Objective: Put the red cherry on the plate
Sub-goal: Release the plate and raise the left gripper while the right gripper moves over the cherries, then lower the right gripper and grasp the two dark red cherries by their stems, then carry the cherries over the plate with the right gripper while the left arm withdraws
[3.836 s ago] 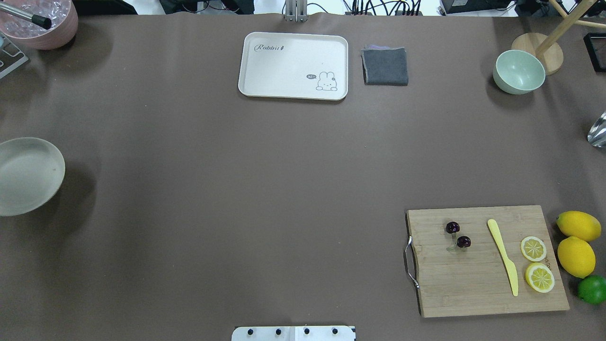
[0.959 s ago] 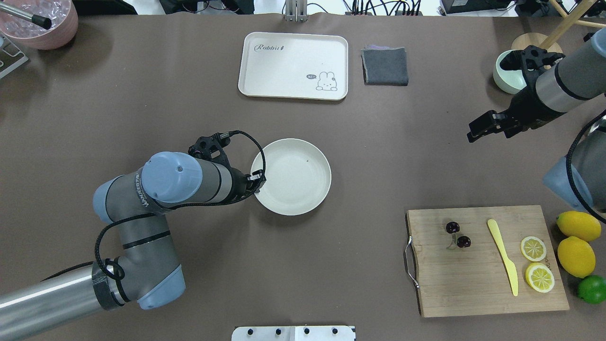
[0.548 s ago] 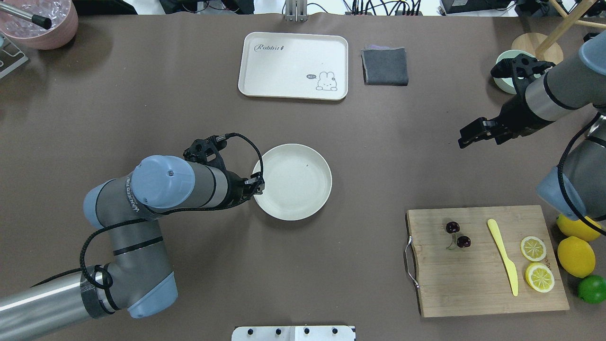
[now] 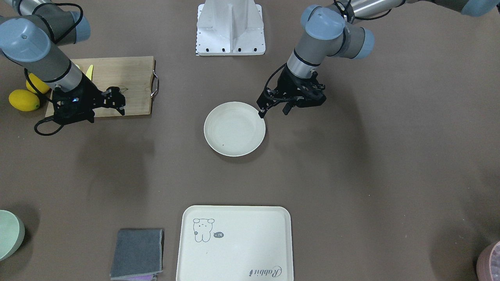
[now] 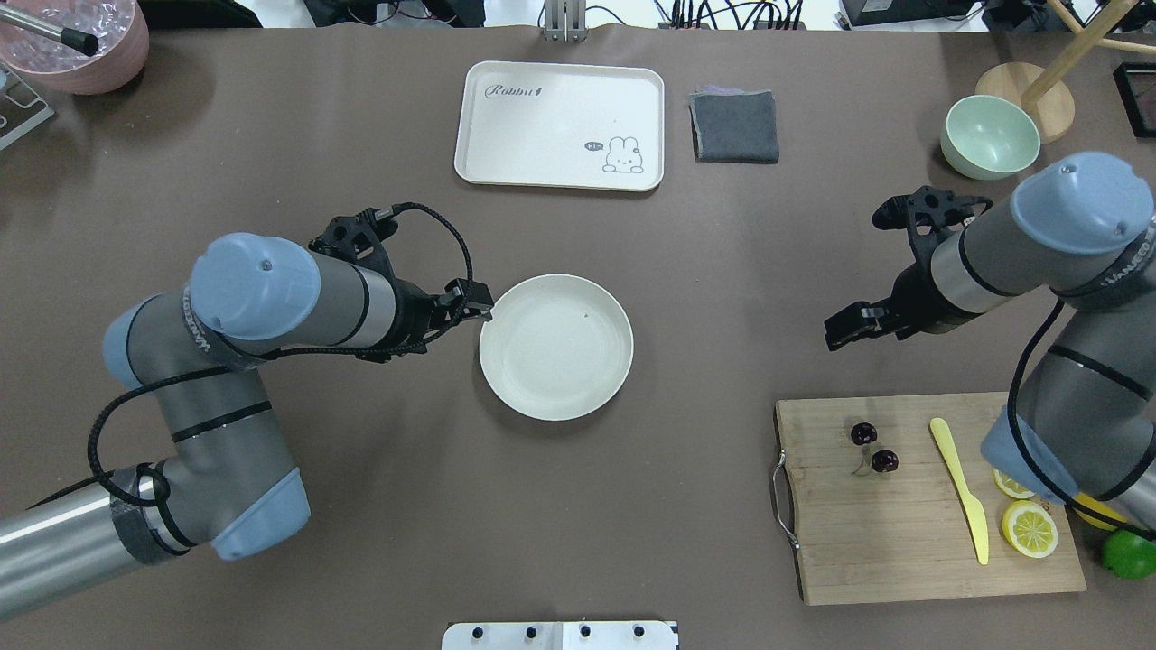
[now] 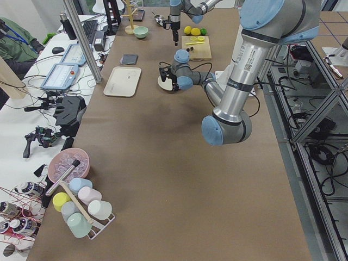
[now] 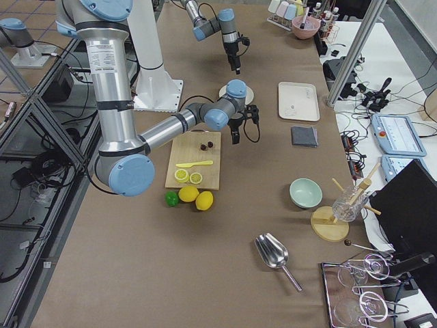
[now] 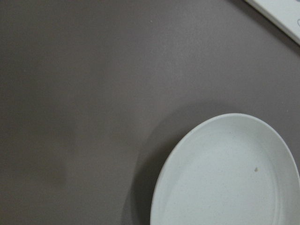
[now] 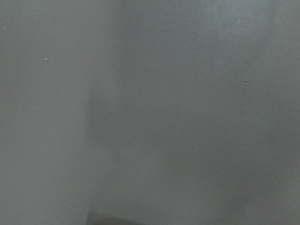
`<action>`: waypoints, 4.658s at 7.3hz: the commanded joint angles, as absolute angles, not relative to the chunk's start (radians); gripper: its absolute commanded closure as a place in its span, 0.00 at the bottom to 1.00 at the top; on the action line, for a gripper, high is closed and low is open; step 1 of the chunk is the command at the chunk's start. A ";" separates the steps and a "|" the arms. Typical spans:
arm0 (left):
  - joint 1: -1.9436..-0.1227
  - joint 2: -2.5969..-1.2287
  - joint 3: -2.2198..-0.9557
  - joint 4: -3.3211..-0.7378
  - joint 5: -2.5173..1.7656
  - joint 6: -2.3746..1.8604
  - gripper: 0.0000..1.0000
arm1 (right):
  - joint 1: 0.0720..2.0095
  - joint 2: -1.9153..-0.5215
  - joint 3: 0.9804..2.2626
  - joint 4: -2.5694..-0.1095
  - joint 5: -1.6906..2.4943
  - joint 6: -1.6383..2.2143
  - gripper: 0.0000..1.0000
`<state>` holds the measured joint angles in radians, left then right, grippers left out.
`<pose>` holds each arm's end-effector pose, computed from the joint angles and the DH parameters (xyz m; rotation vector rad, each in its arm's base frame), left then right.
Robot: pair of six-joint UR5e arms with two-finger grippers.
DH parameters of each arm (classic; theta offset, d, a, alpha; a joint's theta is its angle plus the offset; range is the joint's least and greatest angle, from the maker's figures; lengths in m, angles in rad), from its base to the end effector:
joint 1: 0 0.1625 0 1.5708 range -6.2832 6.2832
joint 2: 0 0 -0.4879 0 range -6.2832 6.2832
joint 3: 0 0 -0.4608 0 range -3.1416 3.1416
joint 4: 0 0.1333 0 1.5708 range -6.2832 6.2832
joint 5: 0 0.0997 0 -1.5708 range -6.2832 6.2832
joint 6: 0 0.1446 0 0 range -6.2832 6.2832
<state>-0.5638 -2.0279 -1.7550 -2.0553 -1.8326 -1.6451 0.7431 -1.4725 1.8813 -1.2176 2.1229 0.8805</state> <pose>0.5857 -0.4837 0.2948 0.0450 1.1508 -0.4195 -0.4234 -0.4671 0.4851 0.0917 -0.9036 -0.1611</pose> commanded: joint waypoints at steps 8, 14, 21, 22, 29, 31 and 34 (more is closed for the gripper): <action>-0.618 -2.031 -1.749 -2.040 -1.864 -1.586 0.02 | 0.578 -1.643 1.936 -1.031 2.025 0.974 0.32; -0.612 -2.031 -1.749 -2.042 -1.861 -1.586 0.02 | 0.560 -1.640 1.936 -1.039 1.982 0.973 1.00; -0.623 -2.023 -1.750 -2.045 -1.856 -1.506 0.02 | 0.615 -1.458 2.037 -1.245 2.002 0.985 1.00; -0.655 -2.013 -1.749 -2.046 -1.856 -1.437 0.02 | 0.592 -1.331 2.016 -1.350 1.990 1.020 1.00; -0.925 -1.820 -1.724 -2.060 -1.868 -0.737 0.02 | 0.514 -0.837 1.558 -1.376 1.830 1.114 1.00; -0.927 -1.812 -1.715 -2.068 -1.864 -0.735 0.02 | 0.473 -0.821 1.522 -1.367 1.778 1.134 1.00; -0.928 -1.805 -1.715 -2.074 -1.864 -0.735 0.02 | 0.439 -0.813 1.474 -1.293 1.778 1.157 1.00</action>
